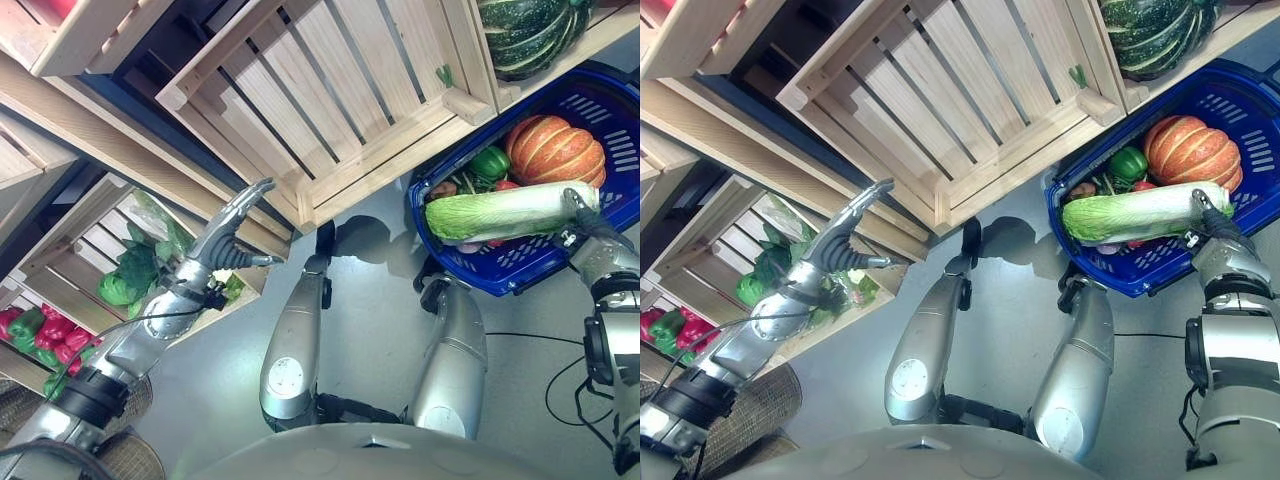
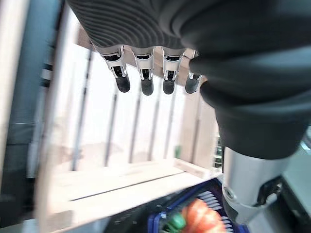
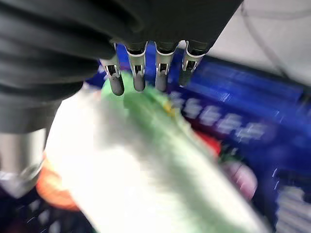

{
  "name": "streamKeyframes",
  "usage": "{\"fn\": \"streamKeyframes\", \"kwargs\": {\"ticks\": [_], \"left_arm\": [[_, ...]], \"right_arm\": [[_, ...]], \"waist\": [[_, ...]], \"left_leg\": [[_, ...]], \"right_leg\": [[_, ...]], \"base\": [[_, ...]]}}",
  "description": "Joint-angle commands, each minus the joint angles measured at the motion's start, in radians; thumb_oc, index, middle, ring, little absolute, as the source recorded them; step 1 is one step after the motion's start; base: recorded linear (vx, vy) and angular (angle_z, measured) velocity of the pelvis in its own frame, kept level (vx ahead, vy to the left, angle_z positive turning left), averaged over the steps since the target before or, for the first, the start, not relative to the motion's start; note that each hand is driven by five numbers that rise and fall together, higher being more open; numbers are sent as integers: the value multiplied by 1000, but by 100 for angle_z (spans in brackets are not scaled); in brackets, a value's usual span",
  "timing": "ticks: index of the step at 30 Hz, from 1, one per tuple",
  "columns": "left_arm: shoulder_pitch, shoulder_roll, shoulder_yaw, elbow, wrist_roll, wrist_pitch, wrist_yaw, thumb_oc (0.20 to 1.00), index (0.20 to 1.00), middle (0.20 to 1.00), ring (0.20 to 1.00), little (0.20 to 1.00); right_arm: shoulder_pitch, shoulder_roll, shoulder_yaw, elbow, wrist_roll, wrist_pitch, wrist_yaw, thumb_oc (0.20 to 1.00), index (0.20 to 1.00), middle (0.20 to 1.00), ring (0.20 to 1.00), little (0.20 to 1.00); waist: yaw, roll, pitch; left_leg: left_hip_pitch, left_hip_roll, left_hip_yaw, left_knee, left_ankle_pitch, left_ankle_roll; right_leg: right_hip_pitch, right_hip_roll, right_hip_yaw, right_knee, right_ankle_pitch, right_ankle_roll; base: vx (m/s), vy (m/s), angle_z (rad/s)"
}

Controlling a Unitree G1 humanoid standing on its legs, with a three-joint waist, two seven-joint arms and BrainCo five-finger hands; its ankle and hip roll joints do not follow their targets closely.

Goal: Pick up fruits and vegetables into the basket

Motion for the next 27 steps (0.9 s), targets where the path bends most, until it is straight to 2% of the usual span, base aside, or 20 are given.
{"fn": "streamKeyframes", "kwargs": {"ticks": [1,4,12,15,17,18,20,21,23,27], "left_arm": [[-3,-26,-42,-75,-31,-69,-28,1000,1000,1000,1000,1000],[-31,-34,-64,-92,-74,-61,-64,1000,1000,1000,1000,1000],[-40,-43,-89,-66,-87,-36,-38,1000,1000,1000,1000,1000],[-18,-42,-58,-52,-126,-38,-46,1000,1000,1000,1000,1000],[12,-46,-20,-37,-164,-38,-71,1000,1000,1000,1000,1000],[18,-46,-14,-35,-167,-38,-74,1000,1000,1000,1000,1000],[71,-63,43,-12,-230,-32,-130,1000,1000,1000,1000,1000],[81,-68,50,-8,-240,-30,-141,1000,1000,1000,1000,1000],[142,-100,84,33,-263,-19,-210,1000,1000,1000,1000,1000],[257,-156,132,124,-304,-11,-322,1000,1000,1000,1000,1000]], "right_arm": [[1,-69,35,25,-51,-45,-59,1000,1000,1000,1000,1000],[-5,-41,45,14,-84,-95,-82,1000,1000,1000,1000,1000],[74,32,58,-46,-126,-205,-99,1000,1000,1000,1000,1000],[157,78,60,-118,-136,-280,-129,1000,1000,1000,1000,1000],[265,131,64,-244,-152,-341,-180,1000,1000,1000,1000,1000],[280,139,64,-265,-154,-346,-187,1000,1000,1000,1000,1000],[395,191,50,-400,-194,-417,-209,1000,1000,1000,1000,1000],[414,199,50,-424,-198,-428,-204,1000,1000,1000,1000,1000],[531,250,57,-562,-234,-475,-219,1000,1000,1000,1000,1000],[722,302,47,-755,-319,-553,-157,1000,1000,1000,1000,1000]], "waist": [[-34,85,-4],[-45,73,-4],[-80,38,-4],[-97,16,-4],[-117,-12,-4],[-120,-16,-4],[-141,-46,-5],[-144,-51,-10],[-159,-78,-63],[-189,-123,-161]], "left_leg": [[-48,-23,22,64,-95,97],[-33,-9,38,48,-74,100],[68,11,56,3,-70,90],[129,18,62,-29,-68,85],[188,24,68,-60,-66,81],[198,25,69,-65,-65,80],[266,31,74,-98,-63,73],[277,32,75,-104,-62,73],[324,35,79,-140,-56,68],[399,39,94,-187,-59,69]], "right_leg": [[43,49,23,-18,-54,43],[69,59,5,-59,-18,40],[180,68,7,-132,2,52],[247,73,12,-181,15,60],[313,78,20,-231,31,70],[325,79,21,-239,34,72],[405,87,31,-296,49,83],[418,88,31,-306,52,85],[477,96,38,-369,71,99],[558,103,58,-445,95,127]], "base": [[0,0,0],[-105,45,-3],[-5,75,-7],[30,79,-9],[57,91,-9],[65,96,-10],[63,102,-14],[102,101,-18],[170,114,-16],[188,126,-28]]}}
